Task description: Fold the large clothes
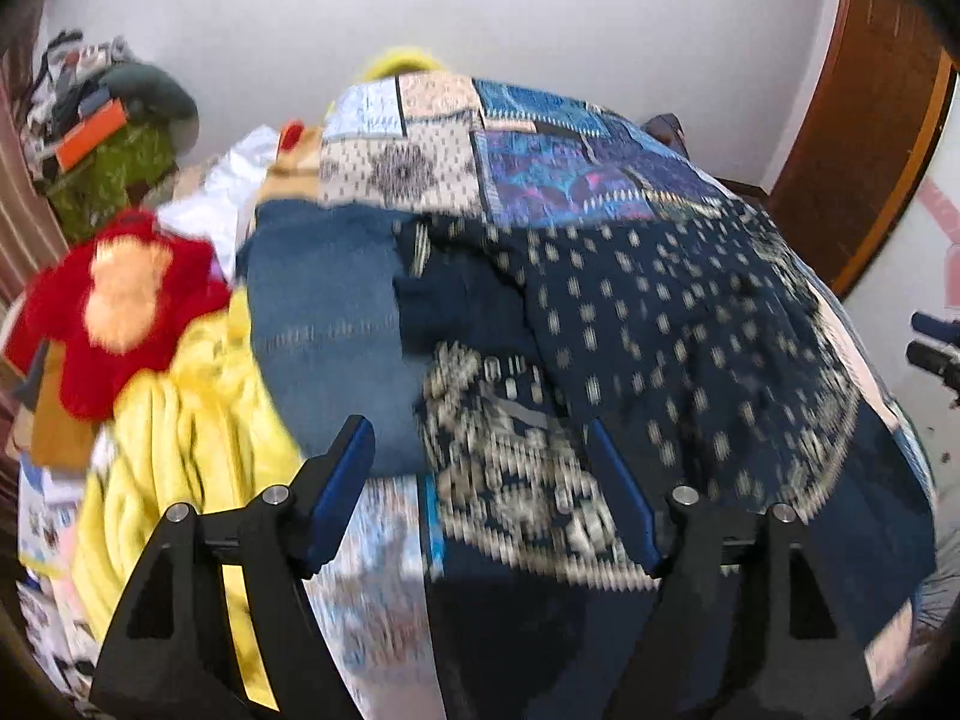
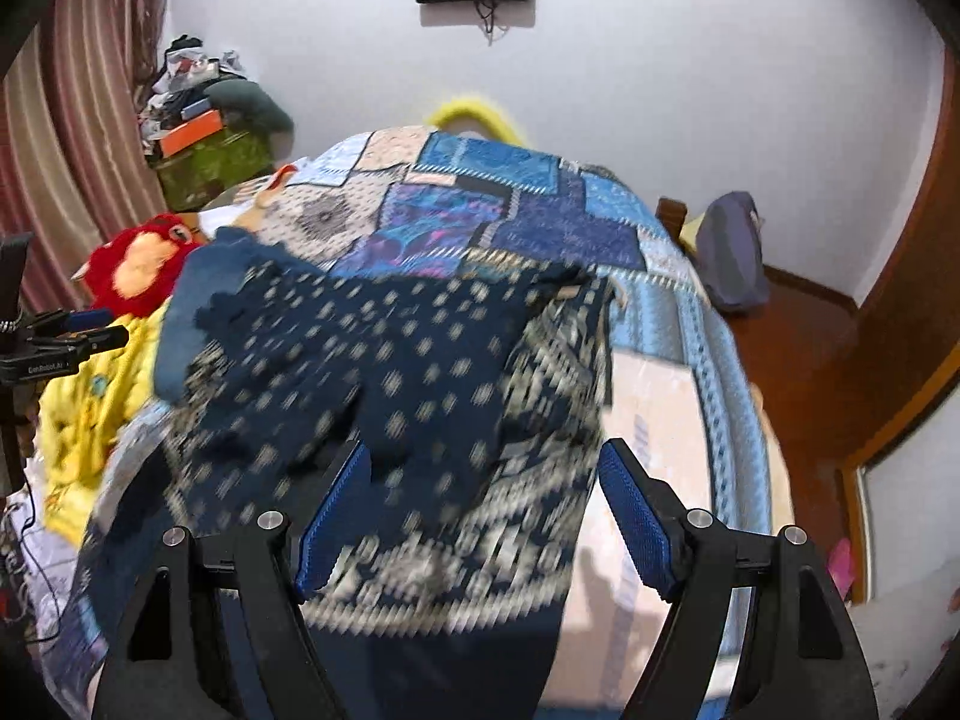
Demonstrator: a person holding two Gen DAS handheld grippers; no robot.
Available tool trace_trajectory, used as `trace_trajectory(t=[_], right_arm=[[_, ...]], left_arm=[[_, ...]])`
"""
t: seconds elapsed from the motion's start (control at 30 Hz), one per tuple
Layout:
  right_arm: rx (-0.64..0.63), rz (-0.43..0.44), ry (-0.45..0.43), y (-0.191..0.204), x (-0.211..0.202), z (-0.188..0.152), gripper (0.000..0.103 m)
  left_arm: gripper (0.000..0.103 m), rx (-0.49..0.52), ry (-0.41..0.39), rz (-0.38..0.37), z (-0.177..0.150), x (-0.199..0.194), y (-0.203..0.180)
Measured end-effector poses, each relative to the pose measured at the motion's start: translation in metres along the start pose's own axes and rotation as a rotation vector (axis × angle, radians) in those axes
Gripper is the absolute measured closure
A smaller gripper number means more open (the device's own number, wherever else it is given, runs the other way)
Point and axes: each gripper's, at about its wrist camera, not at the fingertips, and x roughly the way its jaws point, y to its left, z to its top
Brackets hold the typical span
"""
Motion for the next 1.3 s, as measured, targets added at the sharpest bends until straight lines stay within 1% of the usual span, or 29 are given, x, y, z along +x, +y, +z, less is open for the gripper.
trace_trajectory(t=[0.1,0.17,0.2,0.27,0.37,0.43,0.57,0.6,0.63,0.67,0.7,0.73,0.77,0.8,0.83,0.87,0.93,1.0,1.1,1.17,1.23,1.3], right_arm=[[0.01,0.007,0.029,0.005,-0.011,-0.031,0.027],[0.029,0.011,0.061,0.005,-0.015,-0.054,0.027],[0.04,0.014,0.077,0.005,-0.017,-0.066,0.027],[0.069,0.023,0.107,0.001,-0.017,-0.086,0.027],[0.128,0.037,0.168,-0.003,-0.015,-0.113,0.027],[0.161,0.044,0.195,-0.007,-0.015,-0.126,0.027],[0.209,0.084,0.186,-0.01,-0.025,-0.144,0.027],[0.213,0.094,0.185,-0.009,-0.026,-0.146,0.028],[0.221,0.112,0.178,-0.009,-0.028,-0.149,0.031],[0.227,0.12,0.171,-0.007,-0.029,-0.151,0.035],[0.226,0.124,0.164,-0.006,-0.029,-0.153,0.043],[0.219,0.132,0.159,-0.003,-0.03,-0.154,0.052],[0.203,0.134,0.153,0.002,-0.03,-0.154,0.056],[0.191,0.131,0.149,0.005,-0.03,-0.154,0.064],[0.171,0.134,0.142,0.01,-0.031,-0.154,0.072],[0.158,0.133,0.138,0.013,-0.032,-0.152,0.076],[0.12,0.123,0.126,0.018,-0.033,-0.149,0.09],[0.101,0.122,0.118,0.019,-0.033,-0.143,0.095],[0.112,0.141,0.089,0.011,-0.036,-0.129,0.096],[0.123,0.151,0.061,0.005,-0.039,-0.117,0.096],[0.13,0.156,0.027,-0.001,-0.041,-0.1,0.096],[0.141,0.166,0.008,-0.006,-0.041,-0.086,0.096]], left_arm=[[0.03,-0.039,0.048,-0.034,-0.031,-0.003,0.01],[0.03,-0.076,0.105,-0.049,-0.059,0.002,0.018],[0.03,-0.087,0.125,-0.054,-0.068,0.005,0.02],[0.03,-0.113,0.195,-0.077,-0.096,0.013,0.023],[0.03,-0.139,0.257,-0.106,-0.127,0.019,0.022],[0.03,-0.154,0.276,-0.137,-0.141,0.02,0.019],[0.031,-0.165,0.308,-0.2,-0.16,0.024,0.007],[0.031,-0.167,0.318,-0.206,-0.163,0.027,0.004],[0.032,-0.173,0.332,-0.205,-0.168,0.032,0.001],[0.036,-0.174,0.338,-0.197,-0.171,0.036,-0.001],[0.043,-0.172,0.337,-0.188,-0.172,0.038,-0.002],[0.045,-0.175,0.327,-0.175,-0.174,0.04,-0.002],[0.053,-0.185,0.318,-0.175,-0.174,0.04,-0.002],[0.067,-0.199,0.307,-0.185,-0.174,0.04,-0.001],[0.075,-0.213,0.304,-0.192,-0.174,0.041,0.0],[0.084,-0.218,0.305,-0.19,-0.174,0.042,0.0],[0.091,-0.217,0.305,-0.194,-0.169,0.041,-0.001],[0.094,-0.205,0.272,-0.2,-0.158,0.032,0.002],[0.095,-0.19,0.193,-0.213,-0.137,0.014,0.0],[0.095,-0.175,0.131,-0.222,-0.119,-0.001,0.0],[0.096,-0.163,0.069,-0.25,-0.096,-0.016,-0.001],[0.096,-0.146,0.021,-0.264,-0.074,-0.026,-0.002]])
